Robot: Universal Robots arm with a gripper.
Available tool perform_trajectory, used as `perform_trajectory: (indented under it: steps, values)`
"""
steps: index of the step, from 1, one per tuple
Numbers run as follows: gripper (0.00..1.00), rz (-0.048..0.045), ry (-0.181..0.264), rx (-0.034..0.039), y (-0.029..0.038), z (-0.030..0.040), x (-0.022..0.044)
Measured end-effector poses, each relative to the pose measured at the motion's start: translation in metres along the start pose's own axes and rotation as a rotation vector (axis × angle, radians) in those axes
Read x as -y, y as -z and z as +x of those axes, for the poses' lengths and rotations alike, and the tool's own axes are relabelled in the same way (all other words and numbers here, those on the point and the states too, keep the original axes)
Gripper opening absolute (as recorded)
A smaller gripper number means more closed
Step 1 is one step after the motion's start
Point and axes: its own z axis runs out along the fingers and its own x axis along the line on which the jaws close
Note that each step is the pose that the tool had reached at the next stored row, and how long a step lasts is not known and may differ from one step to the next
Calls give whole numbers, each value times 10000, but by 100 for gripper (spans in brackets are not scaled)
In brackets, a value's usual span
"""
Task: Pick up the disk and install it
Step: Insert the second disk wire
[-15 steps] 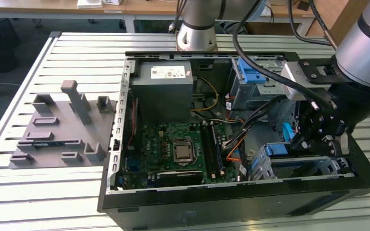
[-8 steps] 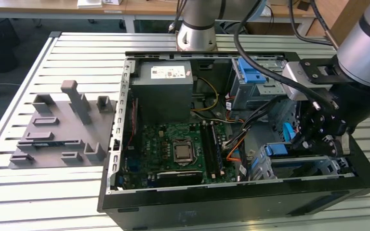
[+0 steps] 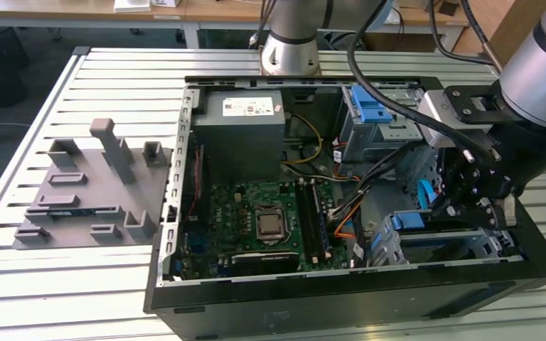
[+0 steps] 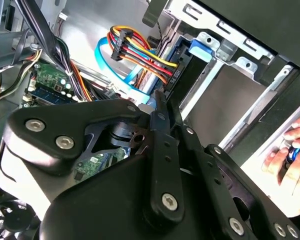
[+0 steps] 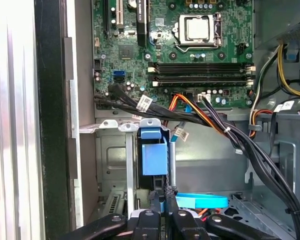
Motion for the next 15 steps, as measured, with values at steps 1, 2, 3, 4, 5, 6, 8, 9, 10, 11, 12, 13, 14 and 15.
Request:
perform_trajectory:
  steps: [1,2,3,4,5,6,8,9,10,11,12,13,14,15]
  values:
    - [16,-1,-1,4,-2,-1,1]
    - [16,0,-1,3,-1,-2,2]
    - [16,-1,0,2,-1,-2,2]
    - [16,-1,0,1,0,-2,3]
    - [16,-1,0,0,0,-2,3]
    - [16,-1,0,1,0,-2,3]
    - [16,-1,2,-1,1,-3,12]
    - [16,-1,1,-1,0,-3,17]
    - [16,-2,0,0,0,-4,23]
    - [16,-2,0,0,-1,-4,27]
    - [16,-3,-1,0,-1,-4,30]
    - [16,-3,-2,0,-1,-4,32]
    - [16,-4,-2,-1,-2,-5,34]
    - [16,-4,-3,-1,-2,-5,36]
